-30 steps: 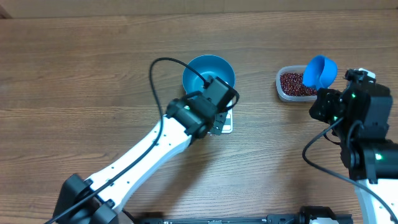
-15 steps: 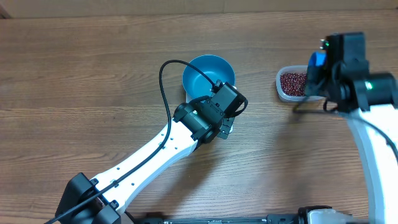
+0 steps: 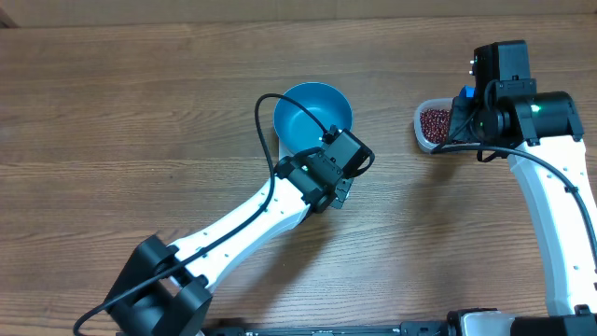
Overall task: Scoop item into bowl and weigh 150g on scale
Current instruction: 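Lower the blue scoop over the red bean tub with the right gripper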
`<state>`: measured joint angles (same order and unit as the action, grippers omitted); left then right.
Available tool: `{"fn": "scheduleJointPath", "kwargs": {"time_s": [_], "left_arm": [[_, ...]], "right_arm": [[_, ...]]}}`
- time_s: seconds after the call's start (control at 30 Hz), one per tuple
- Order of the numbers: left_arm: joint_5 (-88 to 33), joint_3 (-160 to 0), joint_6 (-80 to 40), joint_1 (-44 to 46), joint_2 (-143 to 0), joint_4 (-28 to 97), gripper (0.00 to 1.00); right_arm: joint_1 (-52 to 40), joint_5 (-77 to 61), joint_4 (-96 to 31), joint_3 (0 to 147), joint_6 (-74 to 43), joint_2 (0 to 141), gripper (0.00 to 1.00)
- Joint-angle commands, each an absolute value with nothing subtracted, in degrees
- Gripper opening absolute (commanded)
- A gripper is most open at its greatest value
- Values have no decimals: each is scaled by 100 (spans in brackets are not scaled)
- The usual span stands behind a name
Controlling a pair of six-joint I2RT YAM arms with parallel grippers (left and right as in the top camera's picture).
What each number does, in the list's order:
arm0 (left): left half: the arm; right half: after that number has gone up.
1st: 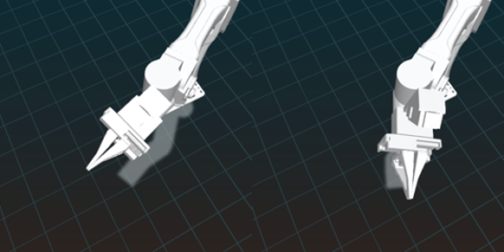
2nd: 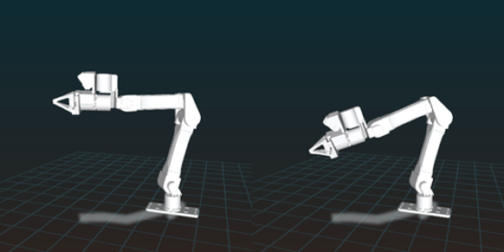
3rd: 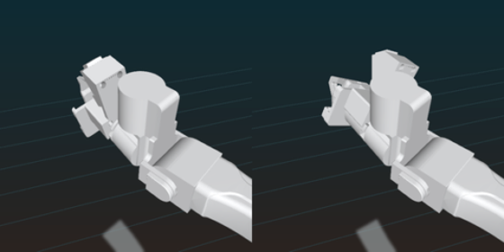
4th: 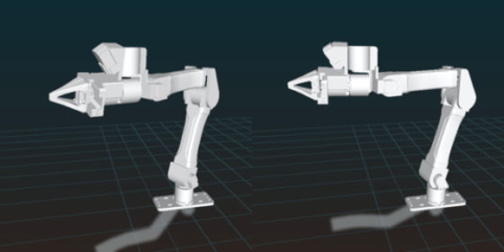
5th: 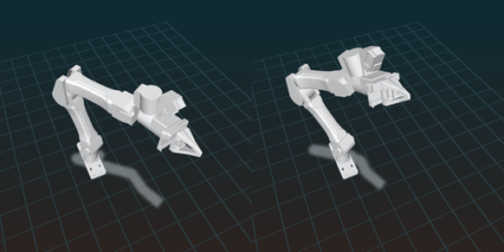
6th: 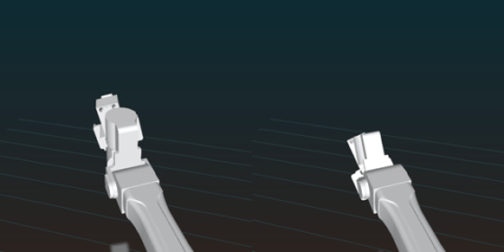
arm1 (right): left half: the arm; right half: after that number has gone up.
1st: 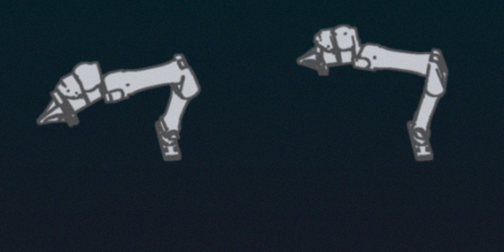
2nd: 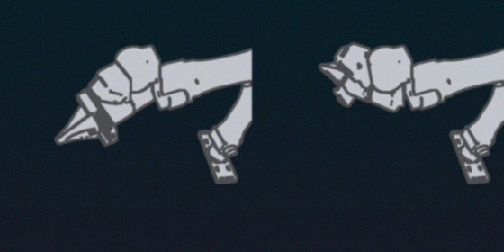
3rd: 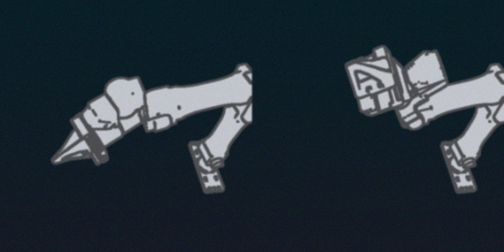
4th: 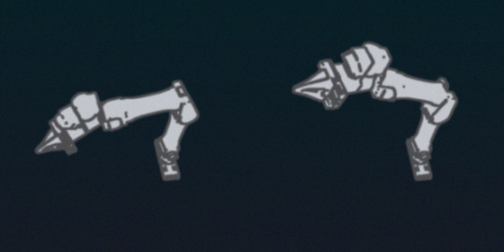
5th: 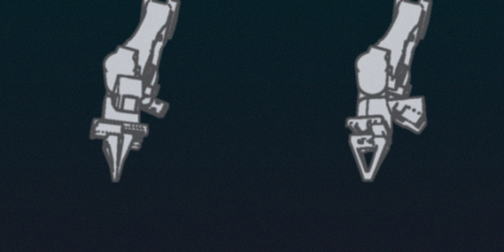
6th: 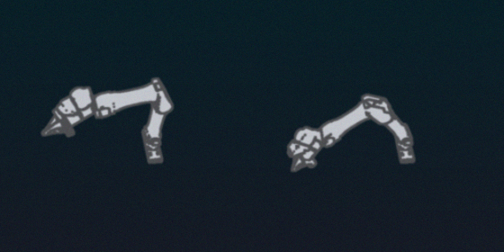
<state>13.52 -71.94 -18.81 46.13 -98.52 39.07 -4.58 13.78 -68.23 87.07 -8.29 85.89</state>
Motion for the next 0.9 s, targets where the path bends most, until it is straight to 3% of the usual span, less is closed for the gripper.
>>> {"fn": "scheduleJointPath", "kwargs": {"time_s": [0.0, 0.53, 0.87], "left_arm": [[1800, -7170, -1400, 4569, -9966, 3765, 4], [1452, -7168, -137, 4530, -10639, 3645, 4], [1452, -7168, -121, 4530, -10888, 3522, 4]], "right_arm": [[-471, 1450, -6788, 8897, -893, 8488, 4], [-471, 1450, -6783, 8897, -893, 8488, 4], [-471, 1452, -6783, 8897, -891, 8488, 4]]}}
